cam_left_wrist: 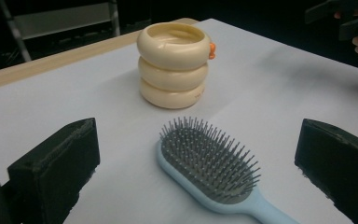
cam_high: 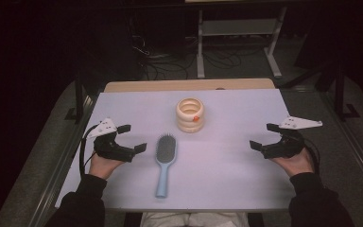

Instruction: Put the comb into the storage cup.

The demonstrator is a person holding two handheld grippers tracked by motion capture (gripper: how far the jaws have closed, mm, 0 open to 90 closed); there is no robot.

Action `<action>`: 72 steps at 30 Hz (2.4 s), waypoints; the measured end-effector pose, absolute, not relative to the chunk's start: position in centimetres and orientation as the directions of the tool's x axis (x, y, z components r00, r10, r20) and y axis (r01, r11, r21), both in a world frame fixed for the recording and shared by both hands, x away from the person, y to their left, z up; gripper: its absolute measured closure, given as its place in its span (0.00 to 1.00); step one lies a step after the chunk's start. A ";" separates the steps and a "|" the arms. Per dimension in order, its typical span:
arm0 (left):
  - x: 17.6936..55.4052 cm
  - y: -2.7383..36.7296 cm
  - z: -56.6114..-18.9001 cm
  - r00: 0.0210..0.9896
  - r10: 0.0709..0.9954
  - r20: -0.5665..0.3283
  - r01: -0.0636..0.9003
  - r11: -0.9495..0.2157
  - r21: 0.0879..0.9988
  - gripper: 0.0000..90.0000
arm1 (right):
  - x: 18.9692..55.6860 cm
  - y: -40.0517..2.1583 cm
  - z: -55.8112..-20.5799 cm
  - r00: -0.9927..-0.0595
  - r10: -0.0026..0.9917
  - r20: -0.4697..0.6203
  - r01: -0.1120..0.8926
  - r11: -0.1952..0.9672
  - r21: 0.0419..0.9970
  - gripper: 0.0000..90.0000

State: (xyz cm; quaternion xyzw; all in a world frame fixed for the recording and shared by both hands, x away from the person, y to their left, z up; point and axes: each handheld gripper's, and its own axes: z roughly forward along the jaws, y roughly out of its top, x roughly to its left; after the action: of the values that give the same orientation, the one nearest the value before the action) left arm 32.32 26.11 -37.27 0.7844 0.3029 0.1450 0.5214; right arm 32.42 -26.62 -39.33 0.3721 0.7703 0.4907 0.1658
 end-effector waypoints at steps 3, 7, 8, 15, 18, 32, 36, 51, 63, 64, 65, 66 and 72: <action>32.3 25.6 -37.4 0.785 0.613 -0.088 0.321 -0.280 0.905 0.00 | 32.4 -26.6 -39.3 -0.668 0.736 0.110 0.411 0.242 0.879 0.00; 32.3 24.9 -37.7 0.794 0.601 -0.085 0.318 -0.294 0.901 0.00 | 32.4 -26.6 -39.4 -0.669 0.735 0.112 0.413 0.242 0.878 0.00; 32.3 24.8 -37.7 0.795 0.600 -0.087 0.319 -0.293 0.901 0.00 | 32.4 -26.6 -39.4 -0.669 0.734 0.112 0.414 0.243 0.877 0.00; 32.3 24.6 -37.7 0.801 0.592 -0.092 0.315 -0.286 0.905 0.00 | 32.4 -26.5 -39.5 -0.671 0.733 0.112 0.420 0.251 0.872 0.00; 32.2 24.3 -37.8 0.804 0.587 -0.094 0.318 -0.291 0.902 0.00 | 32.4 -26.5 -39.5 -0.671 0.733 0.111 0.420 0.252 0.872 0.00; 31.8 22.4 -38.2 0.835 0.542 -0.096 0.322 -0.338 0.884 0.00 | 32.4 -26.2 -39.6 -0.680 0.725 0.107 0.423 0.269 0.865 0.00; 31.6 21.7 -38.4 0.846 0.525 -0.097 0.321 -0.356 0.877 0.00 | 32.4 -26.2 -39.6 -0.682 0.724 0.105 0.424 0.273 0.863 0.00; 30.9 19.2 -39.4 0.892 0.447 -0.067 0.297 -0.468 0.832 0.00 | 32.4 -25.9 -39.8 -0.689 0.719 0.097 0.429 0.295 0.854 0.00; 30.7 18.2 -40.2 0.919 0.386 -0.085 0.296 -0.530 0.795 0.07 | 32.4 -25.8 -39.8 -0.692 0.716 0.095 0.429 0.301 0.852 0.00; 30.7 18.2 -40.2 0.920 0.382 -0.087 0.297 -0.535 0.791 0.07 | 32.4 -25.8 -39.8 -0.692 0.716 0.096 0.429 0.301 0.852 0.00; 30.7 18.1 -40.3 0.922 0.377 -0.090 0.297 -0.539 0.789 0.07 | 32.4 -25.8 -39.8 -0.691 0.716 0.096 0.430 0.301 0.851 0.00; 30.7 18.0 -40.4 0.924 0.371 -0.098 0.302 -0.545 0.782 0.08 | 32.4 -25.8 -39.8 -0.692 0.716 0.095 0.429 0.302 0.851 0.00; 30.5 17.7 -40.7 0.935 0.335 -0.119 0.302 -0.570 0.764 0.13 | 32.4 -25.8 -39.9 -0.693 0.715 0.092 0.430 0.307 0.849 0.00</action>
State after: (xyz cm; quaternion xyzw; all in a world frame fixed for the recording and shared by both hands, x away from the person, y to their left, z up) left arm 30.51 17.70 -40.68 0.8858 0.1797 0.0198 0.4273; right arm 32.40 -25.77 -39.88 0.3607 0.7938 0.4649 0.1535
